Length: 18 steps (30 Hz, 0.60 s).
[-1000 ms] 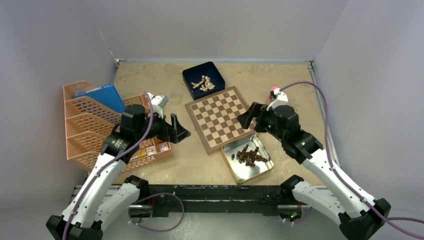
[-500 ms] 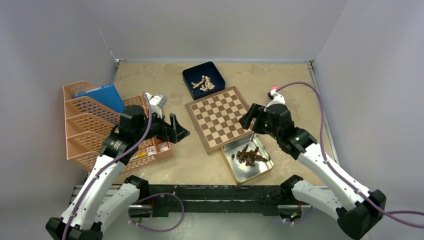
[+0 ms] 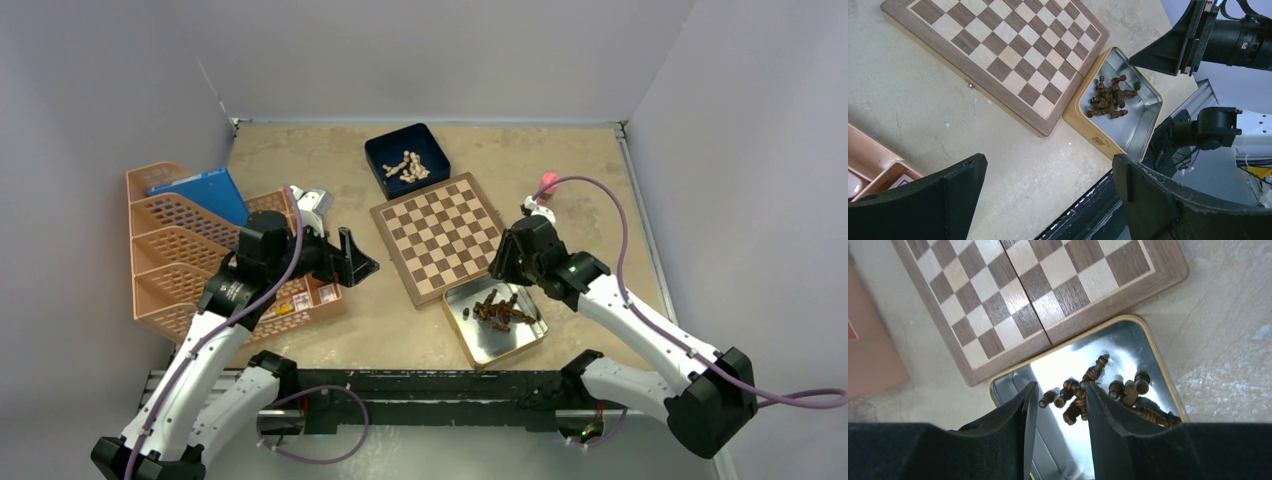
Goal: Set up the chess pieces on the board
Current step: Pick up the chess piece from the storage box.
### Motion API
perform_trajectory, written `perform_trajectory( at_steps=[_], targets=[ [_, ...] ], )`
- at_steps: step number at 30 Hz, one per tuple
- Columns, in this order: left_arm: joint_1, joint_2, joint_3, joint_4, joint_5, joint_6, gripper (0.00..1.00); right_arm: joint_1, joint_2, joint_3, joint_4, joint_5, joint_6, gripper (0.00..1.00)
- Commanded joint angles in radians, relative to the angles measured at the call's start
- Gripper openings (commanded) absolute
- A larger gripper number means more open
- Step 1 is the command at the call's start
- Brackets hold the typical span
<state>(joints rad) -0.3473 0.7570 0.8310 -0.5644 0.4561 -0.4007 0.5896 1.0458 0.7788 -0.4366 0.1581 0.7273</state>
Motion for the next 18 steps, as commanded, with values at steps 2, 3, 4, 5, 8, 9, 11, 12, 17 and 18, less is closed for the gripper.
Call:
perform_trajectory(
  at_steps=[2,3,4,5,8,9,11,12,17,18],
  targets=[
    [0.007,-0.017,0.012,0.019,-0.007,0.017,0.98,0.049,-0.026,0.010,-0.090,0.066,0.064,0.44],
    [0.007,-0.020,0.011,0.021,-0.009,0.016,0.98,0.059,-0.028,0.004,-0.091,0.064,0.067,0.44],
    [0.007,-0.023,0.011,0.021,-0.012,0.016,0.98,0.068,-0.029,0.000,-0.091,0.060,0.067,0.44],
    [0.008,-0.026,0.011,0.022,-0.016,0.016,0.98,0.081,-0.028,-0.004,-0.088,0.052,0.067,0.43],
    [0.008,-0.030,0.016,0.016,-0.034,0.016,0.98,0.136,-0.007,-0.007,-0.073,0.036,0.061,0.43],
    [0.008,-0.032,0.016,0.015,-0.038,0.015,0.98,0.159,0.005,-0.006,-0.070,0.042,0.066,0.42],
    [0.008,-0.037,0.015,0.015,-0.040,0.014,0.98,0.202,0.037,-0.002,-0.071,0.068,0.084,0.39],
    [0.008,-0.039,0.014,0.015,-0.040,0.013,0.98,0.223,0.055,0.000,-0.070,0.078,0.095,0.38],
    [0.009,-0.041,0.013,0.015,-0.042,0.013,0.98,0.289,0.127,-0.007,-0.048,0.115,0.128,0.36],
    [0.008,-0.041,0.013,0.014,-0.041,0.013,0.98,0.294,0.135,-0.007,-0.048,0.125,0.130,0.34]
  ],
)
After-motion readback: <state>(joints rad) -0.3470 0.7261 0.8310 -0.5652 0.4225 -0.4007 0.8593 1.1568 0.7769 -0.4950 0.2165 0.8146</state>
